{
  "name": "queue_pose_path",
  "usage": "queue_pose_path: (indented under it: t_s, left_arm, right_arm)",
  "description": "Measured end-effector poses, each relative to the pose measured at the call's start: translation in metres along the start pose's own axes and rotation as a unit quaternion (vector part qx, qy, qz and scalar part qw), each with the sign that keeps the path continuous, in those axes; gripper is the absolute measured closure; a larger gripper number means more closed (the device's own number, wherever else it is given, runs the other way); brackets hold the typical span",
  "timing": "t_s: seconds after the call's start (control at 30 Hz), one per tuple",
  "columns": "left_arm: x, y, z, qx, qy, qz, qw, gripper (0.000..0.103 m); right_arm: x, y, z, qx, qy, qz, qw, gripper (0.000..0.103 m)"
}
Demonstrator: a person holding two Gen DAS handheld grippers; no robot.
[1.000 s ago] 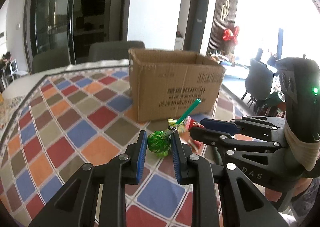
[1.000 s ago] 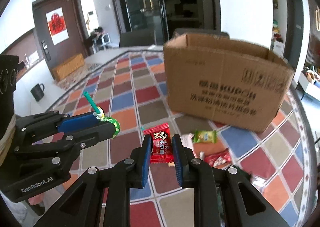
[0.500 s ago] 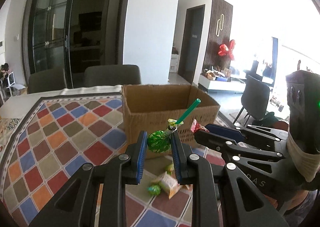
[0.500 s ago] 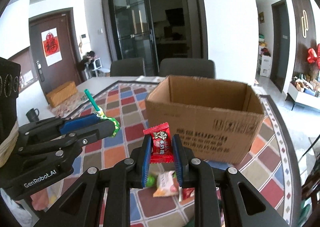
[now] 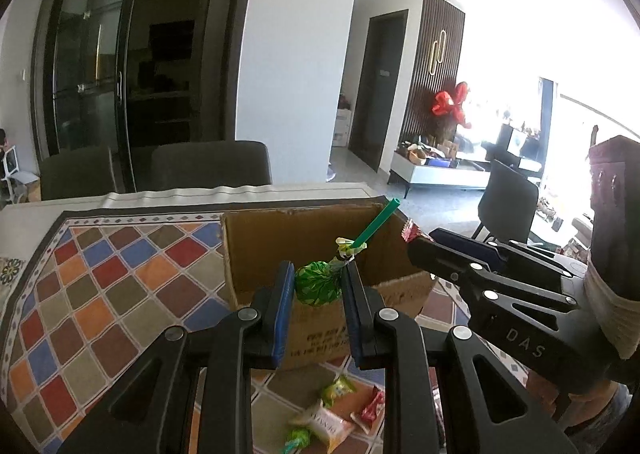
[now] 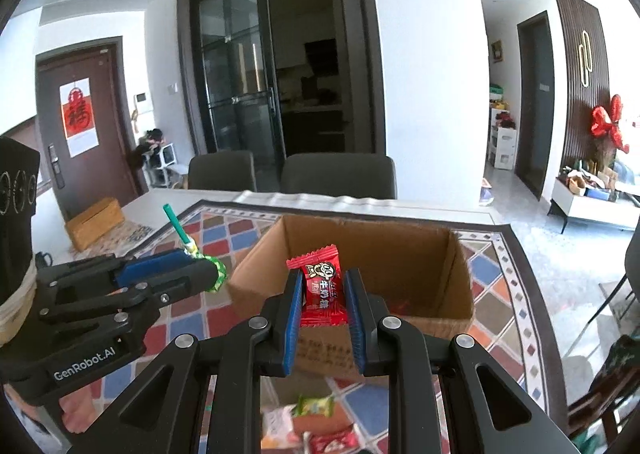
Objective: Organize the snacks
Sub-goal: 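Carry the lollipop and red candy in both tools over the box, then open both tools to drop the snacks into the box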
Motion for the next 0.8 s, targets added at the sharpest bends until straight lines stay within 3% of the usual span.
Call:
queue_pose_path:
  t_s: [0.33,0.6,0.63,0.67,0.73,0.8]
  left_arm:
    - [0.024,-0.005,0.044,-0.006,-0.035,-0.001,0.9994,0.078]
    - [0.03,-0.006,0.072,0.014,-0.069,-0.001,0.9975,0.074]
    - [0.029,-0.007,0.073,0.024,-0.072,-0.002,0.9971,0.064]
    - [0.028,-0.008,0.072,0.031,-0.071,-0.001,0.997,0.057]
    - [0.026,-0.008,0.068,0.04,-0.066,0.008,0.997,0.057]
    - [0.022,-0.006,0.062,0.045,-0.066,0.014,0.9967,0.057]
  right_arm:
    - [0.018,0.02,0.03,-0.015,-0.024,0.015,0.999,0.081]
    - [0.028,0.033,0.046,-0.035,-0.034,0.018,0.999,0.08]
    - [0.029,0.035,0.048,-0.044,-0.033,0.021,0.998,0.078]
    - [0.029,0.038,0.05,-0.057,-0.034,0.024,0.997,0.068]
    - [0.026,0.041,0.048,-0.072,-0.03,0.025,0.997,0.061]
    - [0.023,0.04,0.045,-0.075,-0.03,0.021,0.996,0.061]
Point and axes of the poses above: each gripper's, at about its wrist camera, not at the fingertips, and z roughly the way its jaws point, y to its right, x to its top, the point moved 5 cm from there along z, roughly the way its jaws point, and after that the axes turned 5 degrees about z, right-handed, at the moved point
